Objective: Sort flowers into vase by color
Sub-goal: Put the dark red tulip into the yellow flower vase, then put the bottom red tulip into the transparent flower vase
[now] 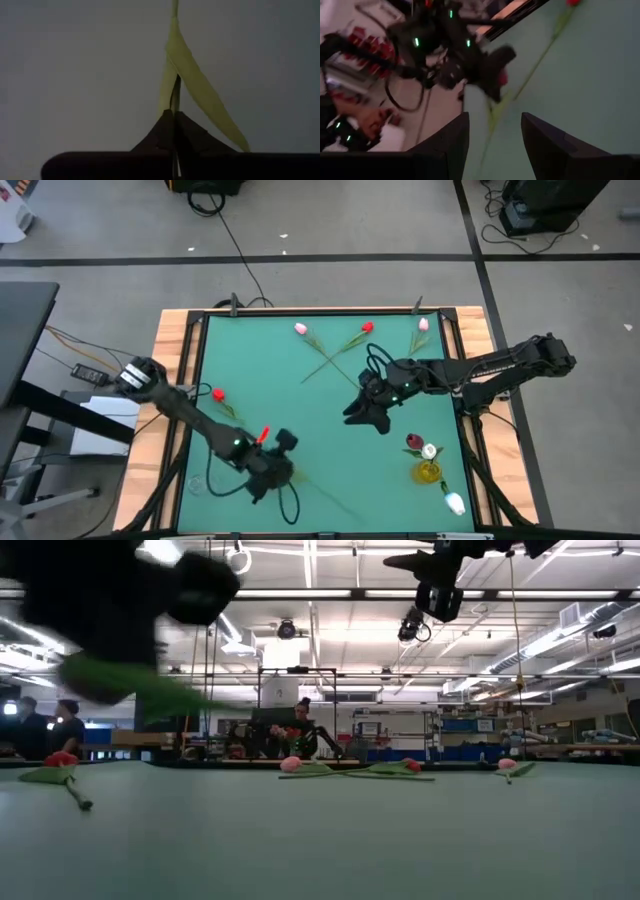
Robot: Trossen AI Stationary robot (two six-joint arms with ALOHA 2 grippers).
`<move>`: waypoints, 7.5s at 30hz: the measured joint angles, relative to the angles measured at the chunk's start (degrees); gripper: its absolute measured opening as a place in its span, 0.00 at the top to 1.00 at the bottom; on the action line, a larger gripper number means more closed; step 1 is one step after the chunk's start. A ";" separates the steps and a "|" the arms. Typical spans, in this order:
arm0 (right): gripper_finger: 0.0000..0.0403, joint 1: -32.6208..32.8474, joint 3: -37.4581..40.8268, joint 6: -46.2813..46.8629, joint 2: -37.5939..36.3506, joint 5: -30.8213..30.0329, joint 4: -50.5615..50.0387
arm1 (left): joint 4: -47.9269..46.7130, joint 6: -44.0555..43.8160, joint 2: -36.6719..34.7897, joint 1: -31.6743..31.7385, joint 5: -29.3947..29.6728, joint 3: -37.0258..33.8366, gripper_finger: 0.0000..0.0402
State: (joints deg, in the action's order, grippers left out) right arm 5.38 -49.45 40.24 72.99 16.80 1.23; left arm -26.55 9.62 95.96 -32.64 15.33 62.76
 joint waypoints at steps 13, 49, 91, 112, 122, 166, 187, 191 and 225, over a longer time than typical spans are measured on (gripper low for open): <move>0.48 -4.57 -0.02 -0.35 0.00 7.40 -7.95 | 0.13 28.57 -0.02 15.92 5.05 14.40 0.98; 0.98 -8.51 0.00 -0.98 0.04 13.11 -6.92 | 9.21 29.58 0.18 21.87 3.00 17.20 0.81; 1.00 17.80 3.15 -19.34 -52.46 -25.75 -38.27 | 36.16 -52.98 -22.38 16.74 8.06 -18.00 0.60; 1.00 35.44 21.49 -36.01 -52.85 -21.24 -2.48 | 21.35 -62.11 -22.95 19.04 8.06 -18.03 0.60; 1.00 41.33 23.97 -38.54 -52.89 -24.81 -2.59 | 21.63 -63.10 -22.95 20.99 8.02 -18.01 0.60; 0.57 42.28 23.91 9.54 -57.87 -12.68 -13.34 | 19.35 -64.10 -22.91 21.57 7.37 -18.01 0.60; 0.48 41.42 23.91 17.97 -54.92 -8.97 -10.20 | 18.04 -63.99 -22.91 21.53 7.36 -18.01 0.60; 0.48 40.84 23.91 9.16 -53.45 -14.11 -9.23 | 17.71 -63.95 -22.91 21.53 7.36 -18.01 0.60; 0.36 33.94 23.93 -43.61 -50.70 -58.99 34.10 | 12.28 -72.34 -22.91 23.57 7.73 -17.99 0.60</move>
State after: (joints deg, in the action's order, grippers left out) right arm 39.32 -25.52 -3.38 22.29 -42.19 35.33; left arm -14.27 -62.72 73.06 -9.08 23.07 44.77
